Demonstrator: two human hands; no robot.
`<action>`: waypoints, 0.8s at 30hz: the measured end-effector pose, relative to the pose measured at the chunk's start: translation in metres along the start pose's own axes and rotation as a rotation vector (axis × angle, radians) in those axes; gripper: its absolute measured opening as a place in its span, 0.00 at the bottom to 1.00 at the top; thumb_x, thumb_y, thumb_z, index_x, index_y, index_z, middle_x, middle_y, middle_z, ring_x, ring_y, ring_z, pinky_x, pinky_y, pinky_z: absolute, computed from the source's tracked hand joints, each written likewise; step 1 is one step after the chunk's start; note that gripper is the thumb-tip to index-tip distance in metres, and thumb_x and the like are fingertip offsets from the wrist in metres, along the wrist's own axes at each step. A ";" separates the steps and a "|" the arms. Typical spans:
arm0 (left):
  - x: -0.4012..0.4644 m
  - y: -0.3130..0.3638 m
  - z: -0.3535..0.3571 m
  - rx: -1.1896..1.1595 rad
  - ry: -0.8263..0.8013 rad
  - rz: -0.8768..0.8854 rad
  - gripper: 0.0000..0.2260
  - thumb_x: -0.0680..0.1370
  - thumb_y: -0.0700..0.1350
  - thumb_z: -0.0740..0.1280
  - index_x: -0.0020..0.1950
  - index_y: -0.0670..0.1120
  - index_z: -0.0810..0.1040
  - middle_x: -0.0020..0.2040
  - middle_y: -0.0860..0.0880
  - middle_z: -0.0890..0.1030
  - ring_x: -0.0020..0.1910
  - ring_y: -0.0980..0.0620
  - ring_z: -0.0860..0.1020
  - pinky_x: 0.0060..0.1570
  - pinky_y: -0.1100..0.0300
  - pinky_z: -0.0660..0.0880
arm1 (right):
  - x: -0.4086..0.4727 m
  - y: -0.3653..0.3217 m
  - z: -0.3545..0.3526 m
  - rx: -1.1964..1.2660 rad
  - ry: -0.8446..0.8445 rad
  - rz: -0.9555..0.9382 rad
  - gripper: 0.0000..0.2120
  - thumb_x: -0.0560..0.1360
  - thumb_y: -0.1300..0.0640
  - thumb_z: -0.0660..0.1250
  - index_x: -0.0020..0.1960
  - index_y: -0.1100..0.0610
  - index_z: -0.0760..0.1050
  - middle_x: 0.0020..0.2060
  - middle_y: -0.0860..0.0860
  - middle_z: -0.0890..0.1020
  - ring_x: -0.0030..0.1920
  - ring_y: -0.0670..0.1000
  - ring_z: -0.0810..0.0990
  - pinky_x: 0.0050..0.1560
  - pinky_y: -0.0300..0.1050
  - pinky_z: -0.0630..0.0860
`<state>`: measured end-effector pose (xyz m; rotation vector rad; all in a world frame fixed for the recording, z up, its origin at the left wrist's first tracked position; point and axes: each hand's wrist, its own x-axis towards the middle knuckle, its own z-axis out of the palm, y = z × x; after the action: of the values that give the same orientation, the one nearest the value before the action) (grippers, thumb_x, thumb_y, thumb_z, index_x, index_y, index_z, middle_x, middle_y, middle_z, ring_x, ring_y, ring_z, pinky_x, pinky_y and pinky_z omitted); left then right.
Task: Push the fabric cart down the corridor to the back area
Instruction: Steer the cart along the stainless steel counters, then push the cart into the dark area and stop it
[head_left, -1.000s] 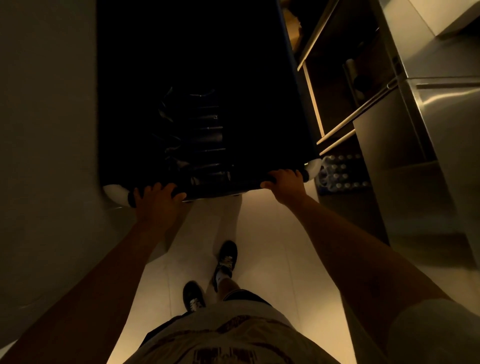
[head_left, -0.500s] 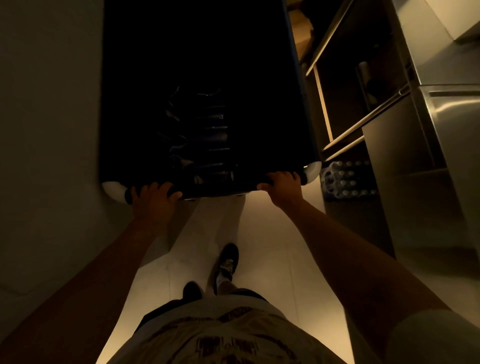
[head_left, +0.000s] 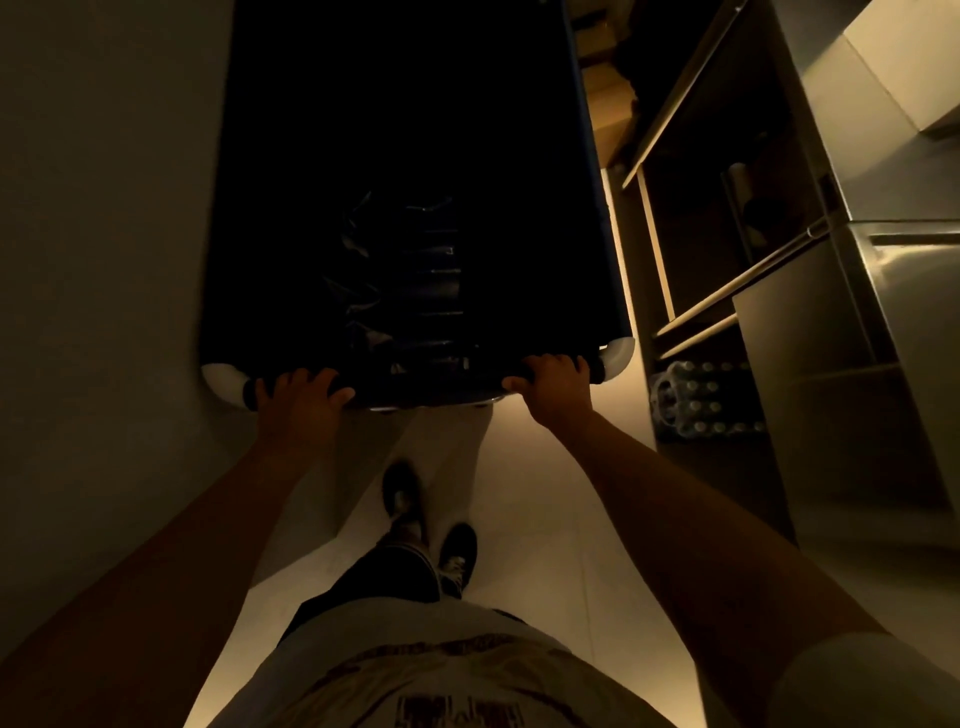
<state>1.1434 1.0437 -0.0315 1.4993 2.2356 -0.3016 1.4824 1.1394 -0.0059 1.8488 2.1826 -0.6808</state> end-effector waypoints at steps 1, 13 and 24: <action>0.005 0.000 -0.002 0.014 -0.003 0.004 0.23 0.82 0.60 0.56 0.76 0.54 0.67 0.74 0.40 0.69 0.75 0.37 0.65 0.76 0.34 0.51 | 0.005 -0.001 -0.002 0.002 0.002 -0.007 0.25 0.83 0.37 0.57 0.71 0.50 0.76 0.69 0.53 0.78 0.75 0.58 0.70 0.81 0.61 0.56; 0.097 0.010 -0.047 0.006 0.046 0.011 0.22 0.82 0.60 0.57 0.74 0.54 0.69 0.72 0.41 0.72 0.73 0.37 0.67 0.75 0.33 0.53 | 0.093 -0.021 -0.051 -0.004 -0.023 -0.015 0.26 0.82 0.35 0.58 0.73 0.49 0.74 0.70 0.52 0.77 0.76 0.57 0.69 0.82 0.60 0.55; 0.176 0.007 -0.088 -0.042 0.101 0.093 0.25 0.81 0.64 0.56 0.71 0.51 0.74 0.68 0.41 0.77 0.69 0.36 0.72 0.75 0.36 0.56 | 0.159 -0.048 -0.093 -0.034 -0.028 0.017 0.26 0.83 0.37 0.57 0.76 0.51 0.71 0.73 0.52 0.75 0.77 0.56 0.67 0.82 0.58 0.53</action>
<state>1.0731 1.2278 -0.0354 1.6227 2.2260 -0.1528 1.4178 1.3169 0.0157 1.8278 2.1448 -0.6581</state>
